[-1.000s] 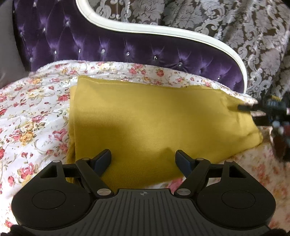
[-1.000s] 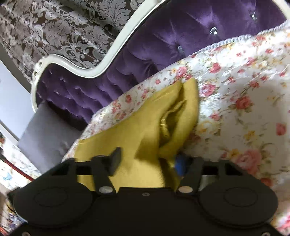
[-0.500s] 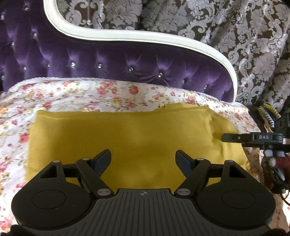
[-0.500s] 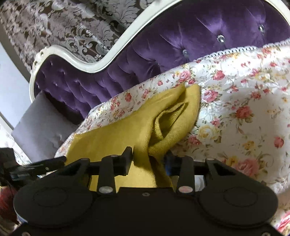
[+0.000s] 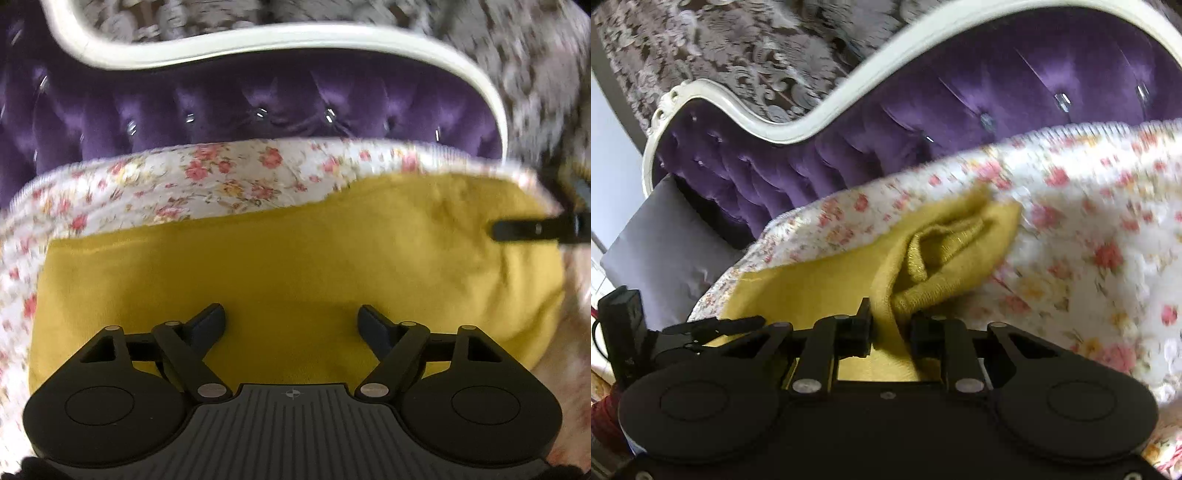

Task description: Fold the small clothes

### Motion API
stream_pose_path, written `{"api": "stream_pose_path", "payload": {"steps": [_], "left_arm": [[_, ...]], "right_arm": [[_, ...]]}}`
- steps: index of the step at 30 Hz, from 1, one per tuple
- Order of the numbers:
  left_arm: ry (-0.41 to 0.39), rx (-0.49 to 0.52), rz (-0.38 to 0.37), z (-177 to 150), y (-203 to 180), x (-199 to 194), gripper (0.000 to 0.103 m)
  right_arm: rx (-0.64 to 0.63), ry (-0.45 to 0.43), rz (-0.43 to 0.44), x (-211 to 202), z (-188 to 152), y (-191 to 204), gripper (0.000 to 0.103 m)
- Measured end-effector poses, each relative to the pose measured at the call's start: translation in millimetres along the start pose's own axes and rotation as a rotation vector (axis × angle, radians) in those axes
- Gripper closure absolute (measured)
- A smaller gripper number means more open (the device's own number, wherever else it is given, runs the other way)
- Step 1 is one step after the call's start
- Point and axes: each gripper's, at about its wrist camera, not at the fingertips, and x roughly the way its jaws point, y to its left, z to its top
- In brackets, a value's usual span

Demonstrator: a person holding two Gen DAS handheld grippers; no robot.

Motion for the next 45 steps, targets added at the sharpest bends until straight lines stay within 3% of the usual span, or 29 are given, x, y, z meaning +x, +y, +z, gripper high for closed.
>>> {"api": "stream_pose_path", "payload": {"steps": [6,12,16,19,21,24,28,30,33,37,45], "left_arm": [[-0.089,-0.202,-0.040,-7,60,-56,0.025],[-0.112,-0.308,-0.031,-30,120,-90,0.025],[-0.113,-0.355,-0.007,-45,150,-100,0.025],[-0.111,-0.387,0.009,-57,167,-102,0.025],[-0.107,-0.415,0.004,-65,178,-105,0.025],[-0.106,-0.423,-0.004,-71,188,-108,0.024],[-0.121,-0.419,-0.013,-68,192,-114,0.024],[-0.135,-0.418,-0.029,-64,194,-116,0.024],[-0.151,-0.412,-0.049,-58,192,-119,0.024],[-0.155,-0.380,-0.068,-50,182,-119,0.024],[-0.117,-0.347,-0.091,-49,165,-111,0.024]], "right_arm": [[-0.094,0.001,0.026,2,20,65,0.076],[-0.191,0.062,0.104,44,20,149,0.076],[-0.272,0.131,0.147,91,-2,199,0.076],[-0.380,0.182,0.130,127,-32,232,0.075],[-0.434,0.212,0.120,146,-53,244,0.069],[-0.488,0.189,0.145,148,-69,251,0.057],[-0.457,0.103,0.232,107,-67,247,0.049],[-0.453,0.041,0.227,79,-62,238,0.040],[-0.444,-0.021,0.144,58,-55,222,0.039],[-0.415,0.020,0.084,61,-51,195,0.038],[-0.417,0.129,0.190,89,-77,189,0.033]]}}
